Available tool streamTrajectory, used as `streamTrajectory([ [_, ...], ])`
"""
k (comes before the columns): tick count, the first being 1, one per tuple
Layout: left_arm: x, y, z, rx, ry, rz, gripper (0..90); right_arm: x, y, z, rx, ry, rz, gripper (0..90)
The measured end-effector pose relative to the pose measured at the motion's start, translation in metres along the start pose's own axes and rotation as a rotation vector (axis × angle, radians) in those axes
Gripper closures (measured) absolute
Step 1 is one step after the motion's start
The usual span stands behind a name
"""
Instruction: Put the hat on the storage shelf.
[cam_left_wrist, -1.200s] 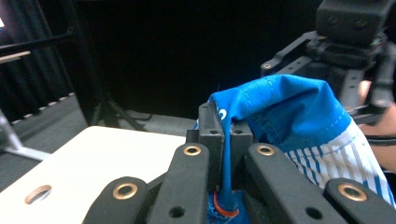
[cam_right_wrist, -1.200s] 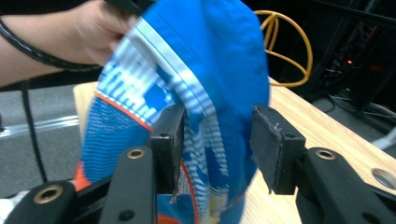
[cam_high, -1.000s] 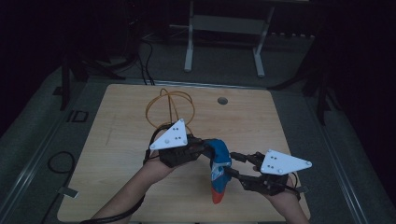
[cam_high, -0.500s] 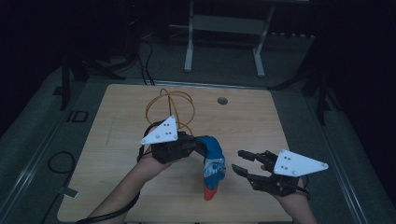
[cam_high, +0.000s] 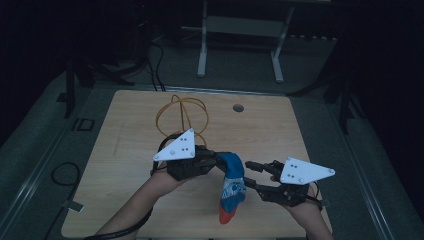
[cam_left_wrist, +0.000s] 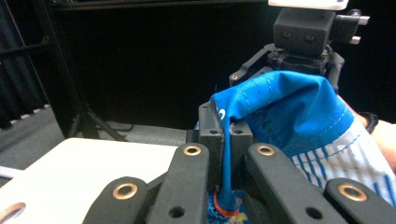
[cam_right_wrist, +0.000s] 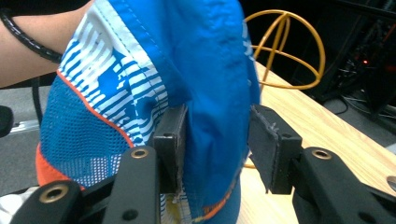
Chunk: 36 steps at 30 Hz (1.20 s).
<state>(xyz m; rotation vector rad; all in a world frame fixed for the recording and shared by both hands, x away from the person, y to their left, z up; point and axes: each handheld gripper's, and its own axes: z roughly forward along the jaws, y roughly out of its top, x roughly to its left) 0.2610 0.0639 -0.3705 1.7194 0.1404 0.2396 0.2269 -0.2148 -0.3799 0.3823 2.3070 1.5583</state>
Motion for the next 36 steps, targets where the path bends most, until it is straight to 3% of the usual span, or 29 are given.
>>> streamTrajectory([
  [5,-0.003,0.002,0.002,-0.008,-0.003,0.005,89.4,0.003,0.002,0.001,-0.007,0.016,-0.006,60.9],
  [6,-0.003,0.002,0.002,-0.008,-0.001,0.002,89.4,0.003,0.002,0.001,-0.009,0.015,0.006,70.7],
  [9,-0.002,0.001,0.001,-0.007,0.001,-0.002,89.5,0.002,0.001,0.001,-0.016,0.002,0.011,86.8],
  [11,-0.002,0.0,0.001,-0.009,0.007,-0.002,89.5,0.003,0.001,0.0,-0.024,-0.009,0.011,90.0],
  [18,0.0,-0.004,-0.001,0.007,0.016,-0.006,89.3,0.005,0.002,0.0,0.001,-0.053,-0.011,90.0],
  [22,0.0,-0.004,-0.004,0.001,0.02,-0.009,89.2,0.005,0.003,-0.004,-0.017,-0.091,-0.012,90.0],
  [25,0.001,-0.004,-0.005,0.004,0.016,-0.021,87.3,0.003,0.004,-0.005,-0.026,-0.091,0.001,90.0],
  [28,0.001,-0.003,-0.006,0.0,0.022,-0.018,75.3,-0.001,0.006,-0.006,-0.038,-0.087,0.019,90.0],
  [30,0.0,-0.003,-0.01,0.005,0.04,-0.01,63.9,-0.003,0.008,-0.008,-0.047,-0.095,0.018,90.0],
  [32,0.0,-0.005,-0.014,0.005,0.061,0.0,59.7,-0.004,0.012,-0.01,-0.051,-0.099,0.01,90.0],
  [34,-0.001,-0.006,-0.02,0.002,0.085,-0.009,49.7,-0.005,0.016,-0.012,-0.057,-0.105,0.007,90.0],
  [35,-0.001,-0.006,-0.02,0.002,0.085,-0.009,49.3,-0.005,0.016,-0.012,-0.057,-0.105,0.007,90.0],
  [36,0.0,-0.008,-0.026,0.001,0.124,-0.016,49.3,-0.006,0.017,-0.013,-0.057,-0.118,0.002,90.0],
])
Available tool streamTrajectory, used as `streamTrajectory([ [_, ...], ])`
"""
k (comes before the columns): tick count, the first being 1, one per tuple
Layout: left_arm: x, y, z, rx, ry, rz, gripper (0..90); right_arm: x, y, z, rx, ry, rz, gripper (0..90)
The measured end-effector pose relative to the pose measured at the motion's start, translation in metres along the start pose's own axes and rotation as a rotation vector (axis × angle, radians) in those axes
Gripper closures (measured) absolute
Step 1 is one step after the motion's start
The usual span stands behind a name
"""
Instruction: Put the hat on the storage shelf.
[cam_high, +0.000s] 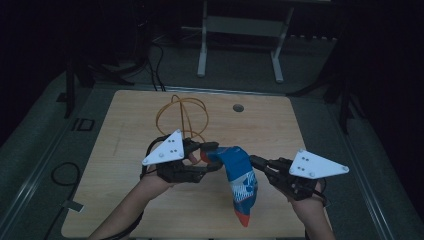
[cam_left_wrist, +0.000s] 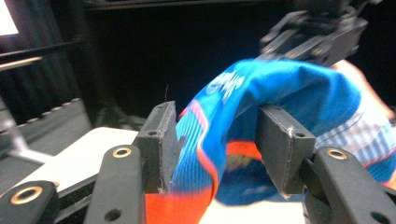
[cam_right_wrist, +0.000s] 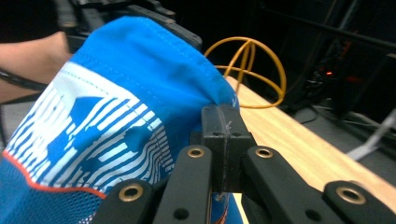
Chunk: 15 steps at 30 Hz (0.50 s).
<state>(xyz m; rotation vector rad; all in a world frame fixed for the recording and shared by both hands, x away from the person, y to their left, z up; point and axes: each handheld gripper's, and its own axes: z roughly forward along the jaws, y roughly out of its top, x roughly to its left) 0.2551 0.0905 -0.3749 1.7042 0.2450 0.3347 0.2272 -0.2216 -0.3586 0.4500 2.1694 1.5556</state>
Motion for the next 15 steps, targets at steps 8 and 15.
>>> streamTrajectory([
  [8,0.001,-0.02,-0.036,0.013,0.083,-0.049,37.4,-0.013,0.015,-0.003,-0.034,-0.037,0.015,90.0],
  [15,-0.009,-0.055,-0.061,0.053,0.18,-0.08,16.2,-0.023,0.037,0.002,-0.065,-0.094,-0.009,90.0],
])
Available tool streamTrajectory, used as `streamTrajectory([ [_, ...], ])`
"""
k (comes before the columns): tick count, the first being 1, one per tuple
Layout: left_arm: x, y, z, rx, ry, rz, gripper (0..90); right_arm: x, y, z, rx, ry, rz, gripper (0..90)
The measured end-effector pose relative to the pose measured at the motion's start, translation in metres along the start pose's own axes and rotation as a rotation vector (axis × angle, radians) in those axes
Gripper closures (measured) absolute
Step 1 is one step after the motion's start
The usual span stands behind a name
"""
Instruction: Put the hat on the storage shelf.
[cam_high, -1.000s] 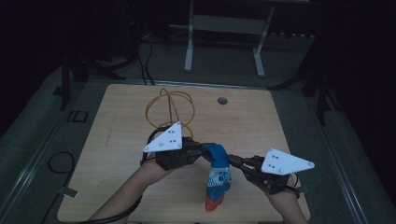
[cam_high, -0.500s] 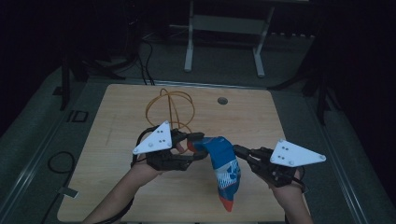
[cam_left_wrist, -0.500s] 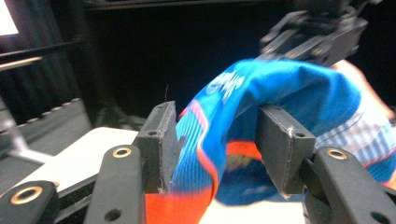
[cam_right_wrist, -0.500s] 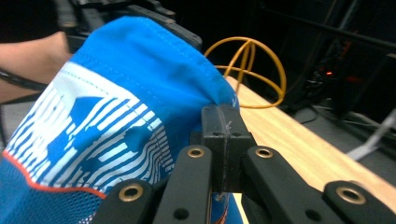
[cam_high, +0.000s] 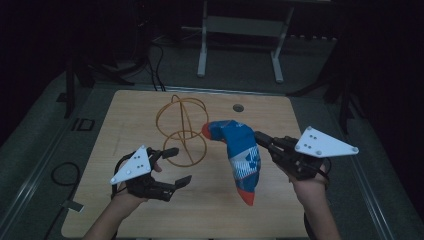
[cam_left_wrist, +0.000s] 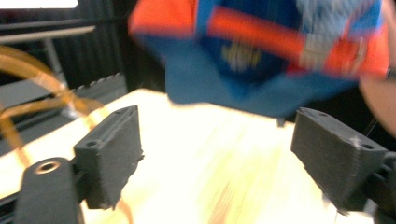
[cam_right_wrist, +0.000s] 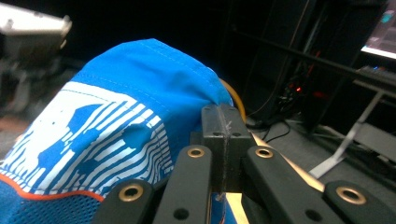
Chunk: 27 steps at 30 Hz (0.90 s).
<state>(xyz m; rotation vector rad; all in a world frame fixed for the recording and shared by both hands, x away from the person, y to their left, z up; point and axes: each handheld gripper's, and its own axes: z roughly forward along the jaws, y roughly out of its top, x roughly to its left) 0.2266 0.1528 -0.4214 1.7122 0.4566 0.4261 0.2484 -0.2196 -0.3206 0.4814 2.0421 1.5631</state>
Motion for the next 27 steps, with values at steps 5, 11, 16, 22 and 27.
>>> streamTrajectory([
  [5,-0.005,-0.035,-0.015,0.038,0.092,-0.039,7.6,-0.008,0.02,0.012,-0.006,-0.026,-0.017,90.0],
  [11,-0.017,-0.09,-0.025,0.105,0.288,-0.045,2.4,-0.021,0.039,0.034,-0.01,-0.049,-0.009,90.0],
  [16,-0.019,-0.117,-0.031,0.091,0.351,-0.108,2.4,-0.031,0.056,0.057,-0.002,-0.086,-0.02,90.0],
  [22,-0.017,-0.122,-0.039,0.043,0.382,-0.139,2.5,-0.032,0.074,0.098,0.025,-0.105,-0.037,90.0],
  [27,-0.017,-0.119,-0.043,0.021,0.397,-0.124,2.5,-0.026,0.082,0.138,0.057,-0.123,-0.071,90.0],
])
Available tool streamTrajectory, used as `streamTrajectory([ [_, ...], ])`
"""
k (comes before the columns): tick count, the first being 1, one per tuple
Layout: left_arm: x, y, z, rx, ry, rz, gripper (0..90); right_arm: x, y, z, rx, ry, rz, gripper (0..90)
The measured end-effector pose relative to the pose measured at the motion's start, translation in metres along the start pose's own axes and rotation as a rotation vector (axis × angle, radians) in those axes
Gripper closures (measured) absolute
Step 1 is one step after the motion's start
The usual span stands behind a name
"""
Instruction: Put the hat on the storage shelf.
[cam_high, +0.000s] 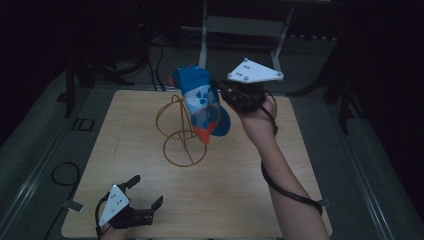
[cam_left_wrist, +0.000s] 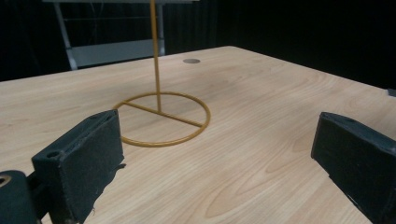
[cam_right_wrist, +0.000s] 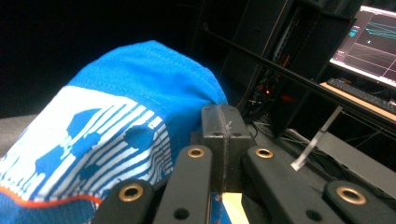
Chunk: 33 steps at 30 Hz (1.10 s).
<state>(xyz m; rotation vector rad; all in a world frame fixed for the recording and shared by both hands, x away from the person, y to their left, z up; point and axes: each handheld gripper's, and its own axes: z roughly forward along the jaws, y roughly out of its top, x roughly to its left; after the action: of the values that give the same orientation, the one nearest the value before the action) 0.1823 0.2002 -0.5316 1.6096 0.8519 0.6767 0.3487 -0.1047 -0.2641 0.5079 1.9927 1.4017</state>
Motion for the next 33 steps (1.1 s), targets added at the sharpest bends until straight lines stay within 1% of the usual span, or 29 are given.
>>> streamTrajectory([
  [2,0.002,0.0,-0.002,-0.007,0.0,-0.009,2.5,0.005,0.002,0.015,0.01,0.019,0.01,90.0],
  [4,0.004,-0.001,-0.002,-0.006,0.004,-0.015,2.5,0.009,0.004,0.025,0.016,0.033,0.014,90.0],
  [6,0.006,-0.001,-0.003,-0.005,0.008,-0.016,2.5,0.016,0.006,0.036,0.025,0.041,0.007,90.0],
  [8,0.007,-0.001,-0.005,-0.008,0.015,-0.002,2.6,0.022,0.007,0.045,0.033,0.059,0.003,90.0],
  [10,0.009,0.0,-0.007,-0.011,0.02,0.0,2.6,0.028,0.009,0.054,0.041,0.077,-0.002,90.0],
  [13,0.012,0.0,-0.009,-0.015,0.025,-0.01,2.6,0.034,0.01,0.064,0.052,0.097,-0.005,90.0],
  [15,0.013,-0.001,-0.009,-0.015,0.026,-0.013,2.6,0.036,0.01,0.069,0.057,0.113,-0.005,90.0],
  [18,0.013,-0.002,-0.009,-0.009,0.025,-0.014,2.6,0.036,0.008,0.078,0.072,0.14,0.01,90.0],
  [19,0.013,-0.003,-0.008,-0.01,0.023,-0.02,2.6,0.036,0.006,0.081,0.079,0.141,0.012,90.0],
  [22,0.013,-0.005,-0.006,0.005,0.014,-0.017,2.6,0.037,0.001,0.092,0.105,0.179,0.031,90.0],
  [25,0.011,-0.005,-0.006,0.012,0.01,-0.006,2.6,0.041,-0.005,0.098,0.131,0.188,0.013,90.0],
  [26,0.011,-0.005,-0.006,0.012,0.009,-0.005,2.6,0.042,-0.007,0.099,0.135,0.183,0.009,90.0],
  [29,0.011,-0.005,-0.007,0.006,0.009,-0.01,2.6,0.042,-0.012,0.1,0.145,0.182,0.009,90.0],
  [31,0.012,-0.006,-0.008,0.01,0.01,-0.009,2.6,0.04,-0.016,0.1,0.151,0.182,0.016,90.0],
  [32,0.012,-0.006,-0.008,0.011,0.011,-0.012,2.6,0.035,-0.024,0.1,0.162,0.181,0.034,90.0],
  [33,0.012,-0.006,-0.007,0.013,0.01,-0.012,2.6,0.032,-0.026,0.1,0.166,0.181,0.04,90.0],
])
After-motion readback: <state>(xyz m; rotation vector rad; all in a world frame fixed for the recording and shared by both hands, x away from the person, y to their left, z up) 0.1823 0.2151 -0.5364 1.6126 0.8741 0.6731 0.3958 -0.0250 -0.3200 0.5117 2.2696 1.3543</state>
